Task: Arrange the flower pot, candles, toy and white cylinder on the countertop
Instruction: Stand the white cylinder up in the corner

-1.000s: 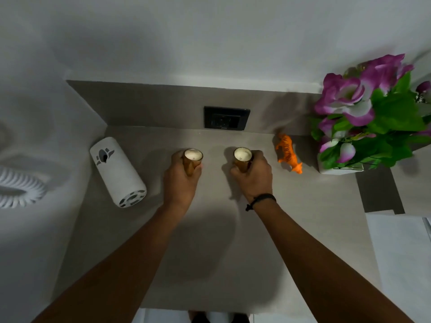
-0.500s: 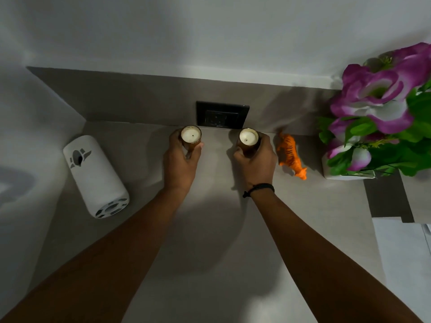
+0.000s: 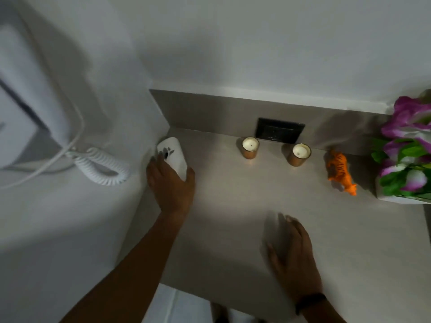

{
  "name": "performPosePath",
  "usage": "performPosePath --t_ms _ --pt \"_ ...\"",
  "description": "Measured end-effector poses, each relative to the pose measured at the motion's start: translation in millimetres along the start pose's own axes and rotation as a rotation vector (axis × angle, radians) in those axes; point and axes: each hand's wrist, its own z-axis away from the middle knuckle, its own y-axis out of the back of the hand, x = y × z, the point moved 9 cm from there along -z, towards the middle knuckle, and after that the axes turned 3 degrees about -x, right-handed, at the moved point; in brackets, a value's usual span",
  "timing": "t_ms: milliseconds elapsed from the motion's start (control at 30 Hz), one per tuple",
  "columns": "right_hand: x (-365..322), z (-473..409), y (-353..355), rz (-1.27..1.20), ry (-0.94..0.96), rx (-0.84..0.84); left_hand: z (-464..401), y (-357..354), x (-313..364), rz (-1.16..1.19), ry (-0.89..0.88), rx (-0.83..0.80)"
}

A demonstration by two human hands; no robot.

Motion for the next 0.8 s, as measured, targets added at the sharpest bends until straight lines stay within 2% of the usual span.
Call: performPosePath --t_ms 100,133,200,367,433,567,700,800 --pt "-8 -3 1 0.041 0.033 0.005 -30 -14 -37 0.11 0.315 -0.3" --pt "-8 -3 1 0.057 0.041 0.001 -33 -21 -41 0.178 0.363 -0.378" --pt "-6 -2 -2 0.078 0.041 -0.005 -38 -28 -42 0.248 0.373 -0.417" --pt "-4 -3 -4 0.103 0.029 -0.019 -41 -35 -47 0.378 0.404 -0.303" --pt "-5 -3 -3 0.109 0.034 -0.02 -41 -32 -43 0.387 0.39 -0.194" --pt "-8 -4 -3 0.108 0.052 -0.005 -47 -25 -21 0.521 0.251 0.027" --pt "-8 -4 -3 0.107 0.07 0.016 -57 -34 -7 0.677 0.101 0.149" --pt "-5 -5 -6 0.116 0.086 0.024 -57 -51 -10 0.741 0.05 0.22"
